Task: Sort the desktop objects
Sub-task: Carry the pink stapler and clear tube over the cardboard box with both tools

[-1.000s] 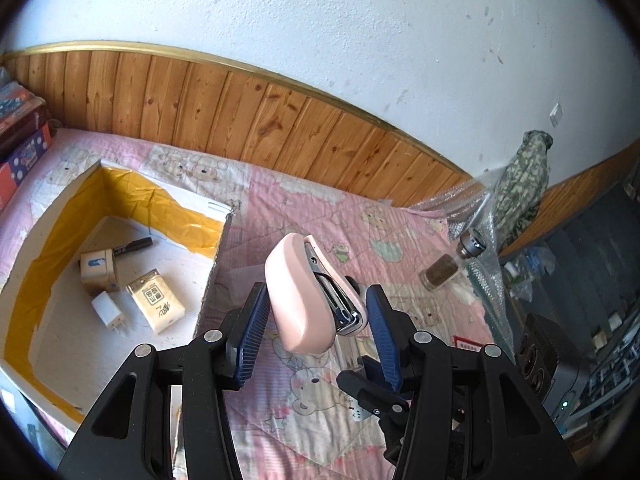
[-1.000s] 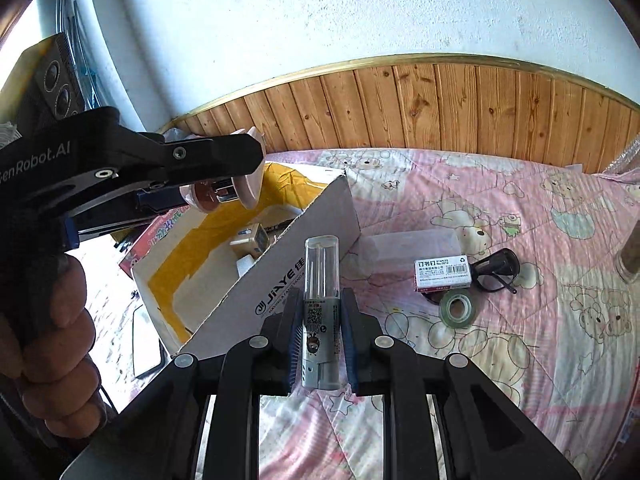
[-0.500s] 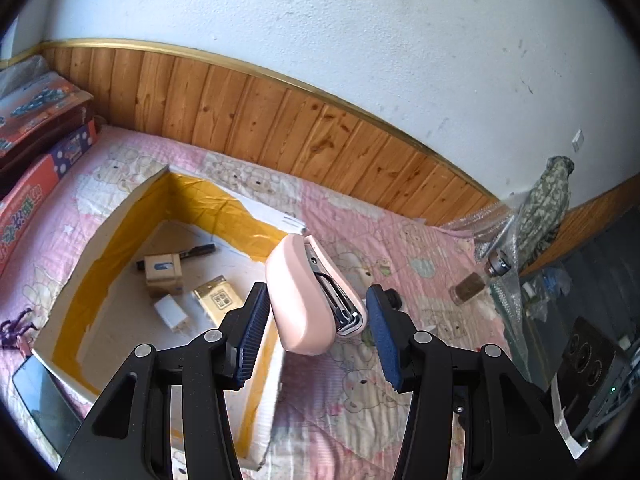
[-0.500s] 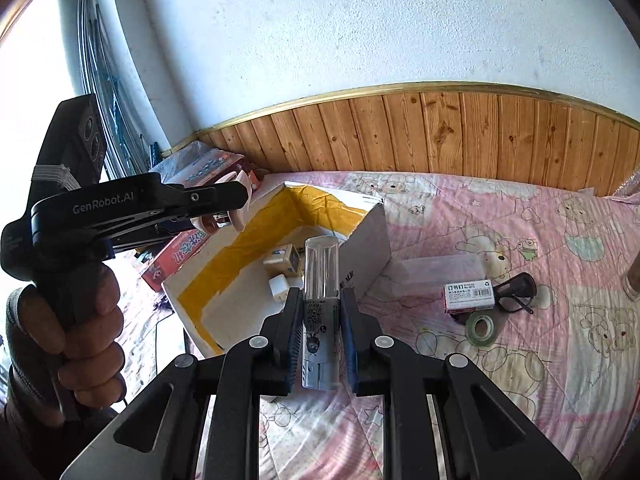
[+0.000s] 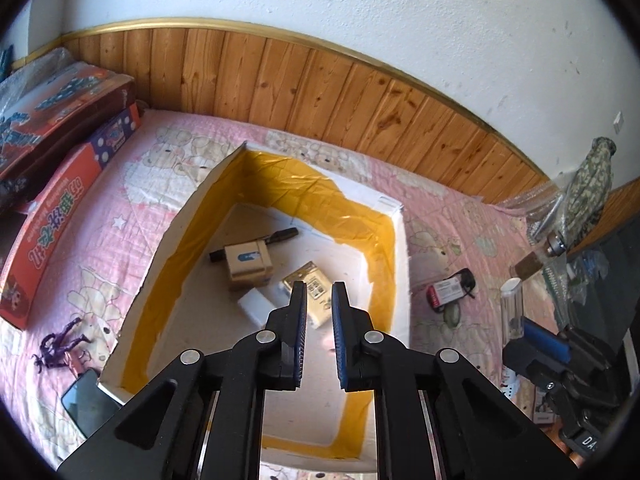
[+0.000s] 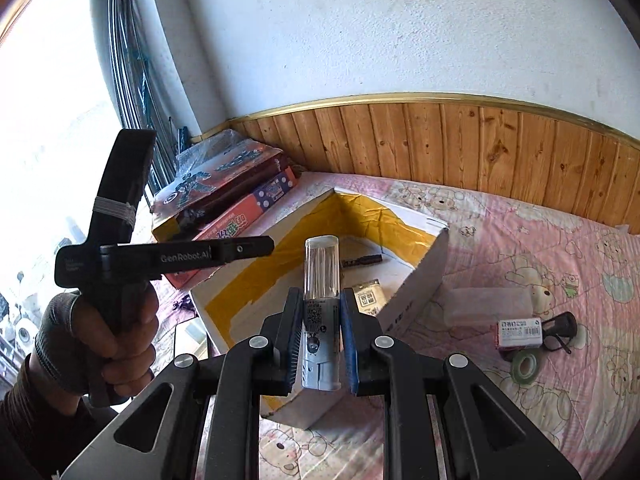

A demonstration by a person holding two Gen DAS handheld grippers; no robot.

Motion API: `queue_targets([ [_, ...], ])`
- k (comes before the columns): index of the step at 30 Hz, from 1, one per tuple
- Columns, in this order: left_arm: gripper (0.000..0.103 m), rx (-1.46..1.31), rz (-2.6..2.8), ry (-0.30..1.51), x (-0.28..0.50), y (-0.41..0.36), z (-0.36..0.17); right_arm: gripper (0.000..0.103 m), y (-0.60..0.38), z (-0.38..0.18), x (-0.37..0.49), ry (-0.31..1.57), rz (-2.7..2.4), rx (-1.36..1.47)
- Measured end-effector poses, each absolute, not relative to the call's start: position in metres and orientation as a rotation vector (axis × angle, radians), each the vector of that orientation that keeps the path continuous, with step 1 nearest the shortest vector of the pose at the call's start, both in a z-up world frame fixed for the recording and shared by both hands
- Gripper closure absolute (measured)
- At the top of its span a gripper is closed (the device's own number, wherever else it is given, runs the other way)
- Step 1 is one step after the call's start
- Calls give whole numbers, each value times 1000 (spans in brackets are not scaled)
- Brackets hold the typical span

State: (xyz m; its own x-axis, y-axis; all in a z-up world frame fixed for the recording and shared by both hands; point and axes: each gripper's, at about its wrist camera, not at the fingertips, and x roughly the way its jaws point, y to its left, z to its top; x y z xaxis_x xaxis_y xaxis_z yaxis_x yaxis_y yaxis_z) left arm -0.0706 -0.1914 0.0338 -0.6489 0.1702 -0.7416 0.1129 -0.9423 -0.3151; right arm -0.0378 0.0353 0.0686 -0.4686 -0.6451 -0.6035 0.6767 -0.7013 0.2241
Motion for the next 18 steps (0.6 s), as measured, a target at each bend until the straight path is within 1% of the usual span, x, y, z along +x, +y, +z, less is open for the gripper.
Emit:
queue_targets([
  [5, 91, -1297, 2782, -531, -66, -201, 35, 83, 3, 51, -47, 153, -2152, 905],
  [9, 91, -1267, 2806, -536, -62, -207, 43, 83, -12, 41, -57, 162, -2127, 928],
  [18, 91, -1340, 2928, -403, -65, -215, 36, 83, -53, 14, -52, 213, -2024, 969],
])
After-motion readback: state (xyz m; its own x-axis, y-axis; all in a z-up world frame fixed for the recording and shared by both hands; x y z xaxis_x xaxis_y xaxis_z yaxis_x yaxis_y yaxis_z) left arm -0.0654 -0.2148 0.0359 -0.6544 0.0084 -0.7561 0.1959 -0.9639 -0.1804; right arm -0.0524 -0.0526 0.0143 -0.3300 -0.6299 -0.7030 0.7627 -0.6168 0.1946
